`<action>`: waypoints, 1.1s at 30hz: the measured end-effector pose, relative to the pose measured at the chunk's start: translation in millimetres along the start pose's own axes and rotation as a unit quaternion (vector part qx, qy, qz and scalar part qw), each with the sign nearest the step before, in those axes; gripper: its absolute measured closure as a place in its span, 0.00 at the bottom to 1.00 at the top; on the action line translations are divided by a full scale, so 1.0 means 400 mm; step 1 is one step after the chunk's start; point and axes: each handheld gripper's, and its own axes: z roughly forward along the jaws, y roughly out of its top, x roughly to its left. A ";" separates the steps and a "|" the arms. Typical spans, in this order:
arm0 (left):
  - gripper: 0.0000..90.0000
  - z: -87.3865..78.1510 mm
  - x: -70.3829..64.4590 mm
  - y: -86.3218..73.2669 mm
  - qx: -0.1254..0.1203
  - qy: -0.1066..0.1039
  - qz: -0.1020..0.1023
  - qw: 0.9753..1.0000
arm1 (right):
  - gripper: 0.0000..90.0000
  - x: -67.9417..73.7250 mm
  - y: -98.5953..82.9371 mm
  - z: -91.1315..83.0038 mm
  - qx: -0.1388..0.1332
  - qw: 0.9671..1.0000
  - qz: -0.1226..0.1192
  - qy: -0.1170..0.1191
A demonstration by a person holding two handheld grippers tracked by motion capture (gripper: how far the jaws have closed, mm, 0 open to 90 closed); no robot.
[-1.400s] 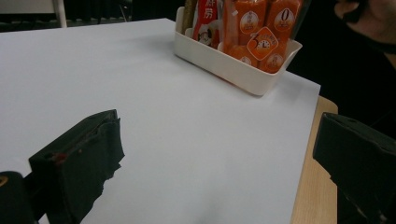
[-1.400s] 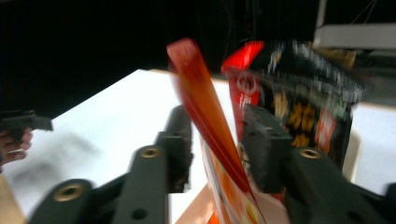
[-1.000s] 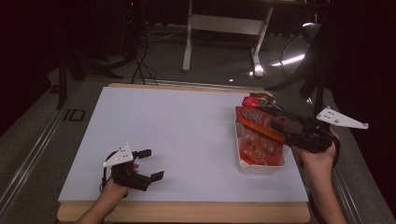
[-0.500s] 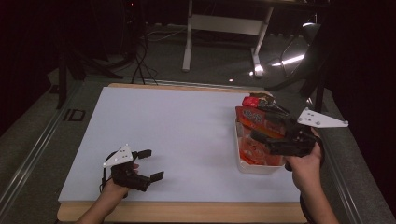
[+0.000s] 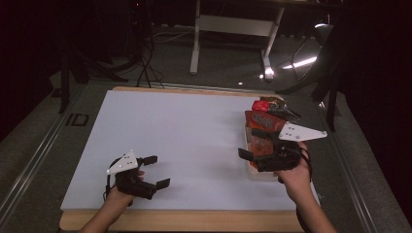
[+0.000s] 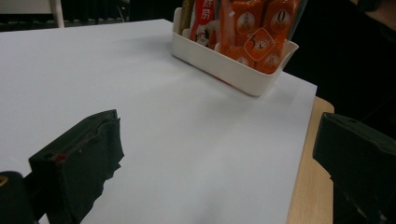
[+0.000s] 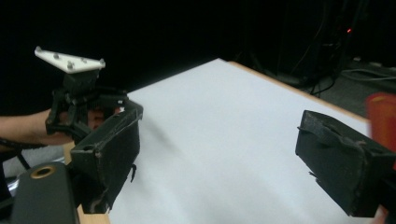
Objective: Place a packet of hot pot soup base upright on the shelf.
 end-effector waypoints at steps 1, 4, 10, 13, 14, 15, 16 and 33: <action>0.02 0.000 -0.001 0.000 -0.001 0.000 0.000 1.000 | 0.15 0.002 -0.006 0.008 0.002 1.000 -0.001 0.005; 0.02 0.000 -0.001 0.000 -0.001 0.000 0.001 1.000 | 0.15 0.009 -0.023 0.031 0.012 1.000 -0.009 0.008; 0.02 -0.001 -0.003 0.001 0.000 -0.001 0.003 1.000 | 0.15 0.013 -0.059 0.060 0.022 1.000 0.000 0.016; 0.02 -0.001 -0.004 0.001 0.001 -0.002 0.005 1.000 | 0.16 0.015 -0.080 0.072 0.023 0.999 0.003 0.022; 0.02 -0.001 -0.004 0.001 0.001 -0.002 0.005 1.000 | 0.16 0.017 -0.086 0.076 0.027 0.999 0.001 0.023; 0.02 -0.001 -0.005 0.001 0.001 -0.003 0.005 1.000 | 0.16 0.019 -0.091 0.078 0.028 0.999 0.000 0.021; 0.02 -0.001 -0.005 0.001 0.001 -0.002 0.006 1.000 | 0.16 0.022 -0.100 0.081 0.030 0.999 -0.004 0.018; 0.02 -0.001 -0.008 -0.002 0.003 -0.004 0.009 1.000 | 0.16 0.021 -0.185 0.081 0.060 0.998 0.013 0.022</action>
